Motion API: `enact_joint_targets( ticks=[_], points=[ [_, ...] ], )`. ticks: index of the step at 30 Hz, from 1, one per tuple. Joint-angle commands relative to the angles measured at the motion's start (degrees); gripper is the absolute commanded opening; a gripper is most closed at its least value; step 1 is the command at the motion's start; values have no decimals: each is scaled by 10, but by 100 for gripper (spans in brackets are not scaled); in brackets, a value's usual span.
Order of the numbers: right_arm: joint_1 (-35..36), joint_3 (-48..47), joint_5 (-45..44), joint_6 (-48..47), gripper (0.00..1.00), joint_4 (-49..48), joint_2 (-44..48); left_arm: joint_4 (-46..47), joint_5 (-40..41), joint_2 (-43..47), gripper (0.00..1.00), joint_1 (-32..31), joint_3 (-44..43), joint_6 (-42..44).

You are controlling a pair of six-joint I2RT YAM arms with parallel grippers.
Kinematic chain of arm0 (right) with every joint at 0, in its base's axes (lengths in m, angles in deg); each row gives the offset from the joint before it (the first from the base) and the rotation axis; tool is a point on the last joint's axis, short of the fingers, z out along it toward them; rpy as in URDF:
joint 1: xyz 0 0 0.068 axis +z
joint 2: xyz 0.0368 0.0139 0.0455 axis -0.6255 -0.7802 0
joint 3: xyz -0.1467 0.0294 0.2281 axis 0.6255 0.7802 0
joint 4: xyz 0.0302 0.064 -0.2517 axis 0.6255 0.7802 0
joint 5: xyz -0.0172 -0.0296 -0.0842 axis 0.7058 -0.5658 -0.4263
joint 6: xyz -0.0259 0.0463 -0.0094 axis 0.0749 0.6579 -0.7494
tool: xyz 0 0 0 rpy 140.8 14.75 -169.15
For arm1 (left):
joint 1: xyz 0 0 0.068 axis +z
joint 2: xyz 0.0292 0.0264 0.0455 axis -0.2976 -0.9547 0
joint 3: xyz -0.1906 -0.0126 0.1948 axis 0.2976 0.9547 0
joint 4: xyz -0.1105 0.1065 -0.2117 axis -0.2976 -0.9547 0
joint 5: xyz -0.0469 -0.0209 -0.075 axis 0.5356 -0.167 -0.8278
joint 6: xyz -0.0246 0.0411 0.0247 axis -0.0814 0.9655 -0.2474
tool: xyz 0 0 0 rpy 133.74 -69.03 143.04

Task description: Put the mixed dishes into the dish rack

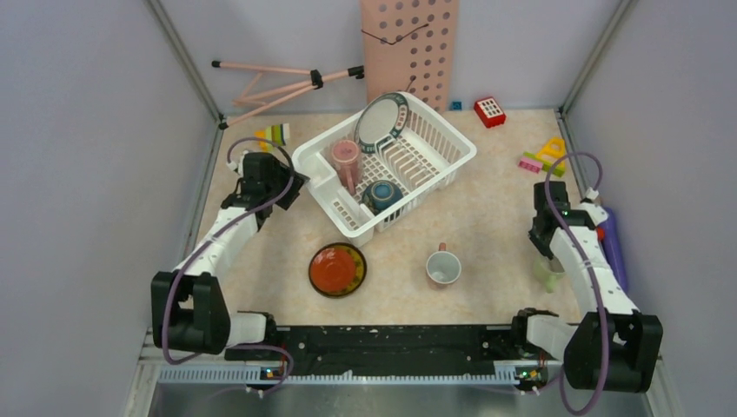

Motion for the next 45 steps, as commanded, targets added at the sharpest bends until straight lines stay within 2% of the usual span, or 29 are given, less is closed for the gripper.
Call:
enact_joint_targets(
  ticks=[1, 6, 9, 12, 15, 19, 20, 21, 25, 27, 29, 32, 35, 39, 45],
  points=[
    [-6, -7, 1, 6, 0, -36, 26, 21, 77, 44, 63, 8, 21, 5],
    [-6, -50, 19, -14, 0, -9, 44, 24, 86, 71, 73, -1, 23, 10],
    [-6, -82, 76, -43, 0, -22, 68, 42, 55, 86, 75, -4, 20, 64],
    [-6, -112, 182, -81, 0, -63, 94, 71, -22, 107, 78, -6, 20, 130],
    [-6, -143, 311, -108, 0, -112, 116, 126, -100, 124, 80, -6, 35, 159],
    [-6, -170, 430, -105, 0, -176, 145, 204, -246, 126, 81, -11, 42, 140],
    [-6, -169, 456, -98, 0, -202, 153, 222, -273, 125, 88, -16, 40, 134],
    [-6, -165, 481, -82, 0, -237, 160, 230, -288, 127, 93, -25, 37, 129],
    [-6, -107, 602, 17, 0, -413, 175, 248, -299, 142, 96, -79, 27, 109],
    [-6, -53, 666, 103, 0, -576, 170, 282, -305, 145, 97, -105, 29, 78],
    [-6, 3, 701, 207, 0, -743, 151, 362, -321, 141, 94, -120, 38, 33],
    [-4, 37, 728, 313, 0, -889, 112, 446, -346, 128, 92, -132, 42, 6],
    [9, 26, 742, 356, 0, -918, 89, 478, -366, 106, 94, -142, 22, 16],
    [33, -4, 744, 364, 0, -879, 80, 468, -350, 59, 97, -173, -21, 51],
    [70, -31, 768, 404, 0, -895, 55, 511, -365, -3, 98, -205, -52, 48]
  ],
)
